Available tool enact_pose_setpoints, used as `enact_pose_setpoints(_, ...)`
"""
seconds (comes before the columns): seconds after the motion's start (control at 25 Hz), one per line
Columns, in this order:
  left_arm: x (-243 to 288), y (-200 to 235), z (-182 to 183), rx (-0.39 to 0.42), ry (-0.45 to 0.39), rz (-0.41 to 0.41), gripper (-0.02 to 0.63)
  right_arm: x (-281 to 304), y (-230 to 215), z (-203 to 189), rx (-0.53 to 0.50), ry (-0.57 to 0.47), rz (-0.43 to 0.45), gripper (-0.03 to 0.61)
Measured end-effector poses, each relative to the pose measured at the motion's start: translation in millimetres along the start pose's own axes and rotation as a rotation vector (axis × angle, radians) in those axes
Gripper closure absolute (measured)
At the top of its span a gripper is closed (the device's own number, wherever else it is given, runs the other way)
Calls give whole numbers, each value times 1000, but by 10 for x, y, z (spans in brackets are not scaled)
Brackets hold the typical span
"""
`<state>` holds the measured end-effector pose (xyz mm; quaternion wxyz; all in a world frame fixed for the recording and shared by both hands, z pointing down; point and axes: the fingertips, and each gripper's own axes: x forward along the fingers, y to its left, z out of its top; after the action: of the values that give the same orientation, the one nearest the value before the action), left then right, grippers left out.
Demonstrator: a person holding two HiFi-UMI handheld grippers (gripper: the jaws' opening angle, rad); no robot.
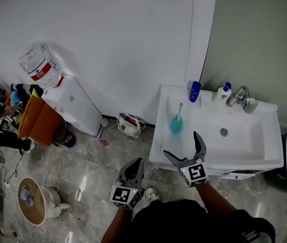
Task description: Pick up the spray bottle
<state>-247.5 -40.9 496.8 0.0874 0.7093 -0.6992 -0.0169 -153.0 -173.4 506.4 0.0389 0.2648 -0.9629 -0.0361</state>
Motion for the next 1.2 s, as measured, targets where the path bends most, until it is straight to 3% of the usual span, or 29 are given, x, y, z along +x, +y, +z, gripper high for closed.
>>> enact_pose_setpoints(0.16,96,117,-23,-13,19,-62,620,78,-75,-93,-24,58,-84,-9)
enact_pose_setpoints(0.48,405,236,-23,-3,40,-155,620,223,-292,-204,24,99,-202,-9)
enact_pose_setpoints(1.0,1224,617,256,56,36,-143,620,803,-617,-347,79,131,-175,-8)
enact_pose_setpoints(1.2,1479,522,215,60,53,-192,620,973,-709,-471,75,150,-159,-8)
